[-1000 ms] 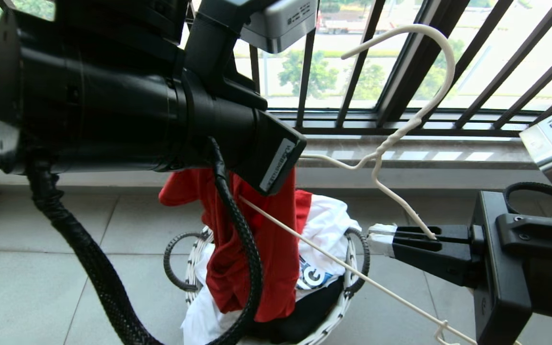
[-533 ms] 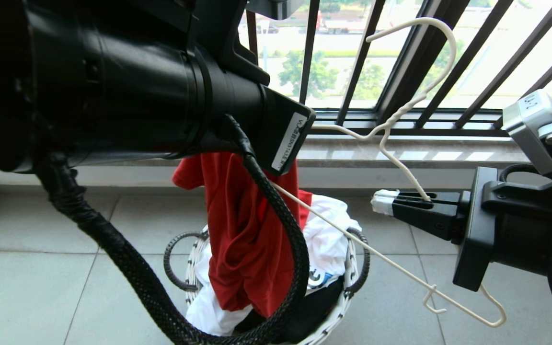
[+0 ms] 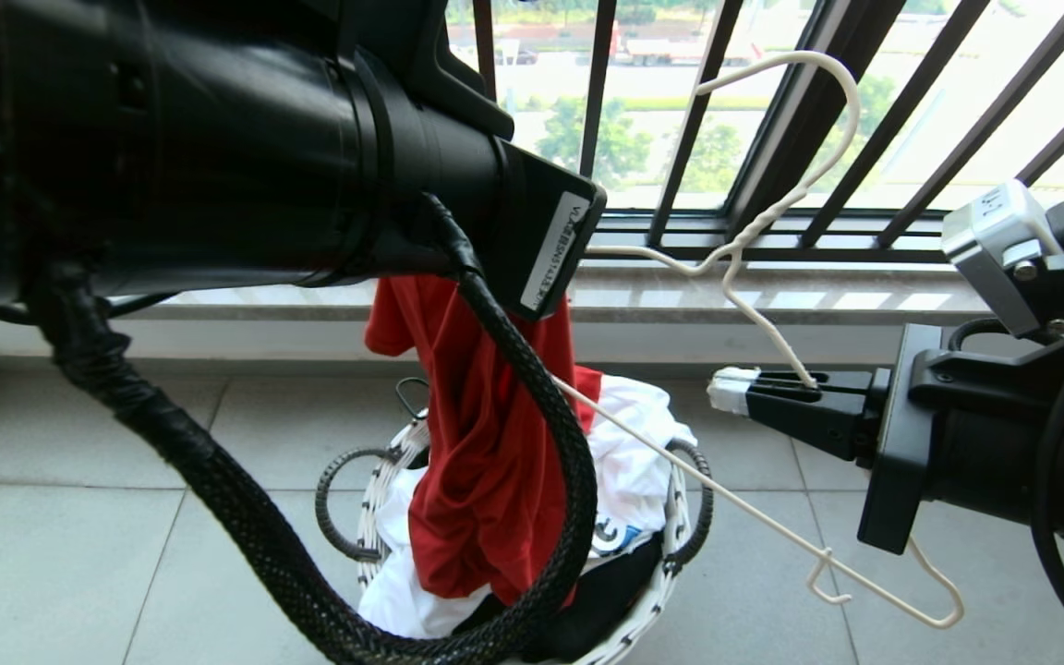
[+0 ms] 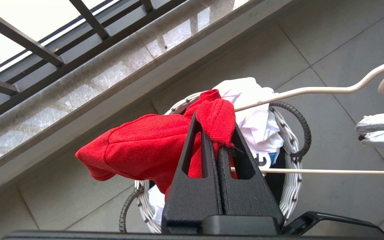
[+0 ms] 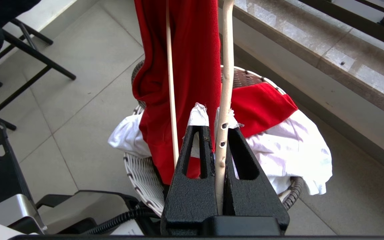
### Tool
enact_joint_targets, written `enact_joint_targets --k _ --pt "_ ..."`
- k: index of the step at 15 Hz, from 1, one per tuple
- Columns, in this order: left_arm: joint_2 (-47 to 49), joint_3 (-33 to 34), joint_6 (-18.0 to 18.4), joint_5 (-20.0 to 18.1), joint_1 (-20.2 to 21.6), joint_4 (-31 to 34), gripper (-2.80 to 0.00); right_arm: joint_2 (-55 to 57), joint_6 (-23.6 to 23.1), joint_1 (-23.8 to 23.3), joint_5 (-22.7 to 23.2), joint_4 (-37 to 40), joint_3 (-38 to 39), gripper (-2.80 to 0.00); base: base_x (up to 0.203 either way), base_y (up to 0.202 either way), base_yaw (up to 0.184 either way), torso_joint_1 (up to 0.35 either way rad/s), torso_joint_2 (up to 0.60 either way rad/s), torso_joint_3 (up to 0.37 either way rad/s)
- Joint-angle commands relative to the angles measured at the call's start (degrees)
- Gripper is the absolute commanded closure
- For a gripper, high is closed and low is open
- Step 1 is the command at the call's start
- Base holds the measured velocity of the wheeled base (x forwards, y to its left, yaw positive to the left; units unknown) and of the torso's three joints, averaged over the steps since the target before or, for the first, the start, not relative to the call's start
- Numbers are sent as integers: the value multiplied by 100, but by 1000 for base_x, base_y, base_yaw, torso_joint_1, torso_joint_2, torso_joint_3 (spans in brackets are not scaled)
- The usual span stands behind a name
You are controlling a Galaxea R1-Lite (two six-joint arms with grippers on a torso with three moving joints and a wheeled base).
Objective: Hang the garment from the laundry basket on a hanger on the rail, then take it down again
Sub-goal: Hang the clothes on the clothes rack
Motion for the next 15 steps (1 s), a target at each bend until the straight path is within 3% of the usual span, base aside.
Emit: enact_joint_targets --k 1,3,6,15 --pt "265 -184 -2 28 -154 -56 0 130 28 2 7 -16 -46 0 0 0 0 0 0 0" --pt "439 -330 13 44 -296 -433 0 170 61 2 7 -25 -80 0 0 0 0 0 0 0" --pt "530 -383 -17 60 -545 -499 0 181 547 2 0 -158 -213 0 0 0 0 0 0 0" --pt "585 -475 -82 197 -1097 -863 0 454 666 10 6 -496 -202 0 0 0 0 0 0 0"
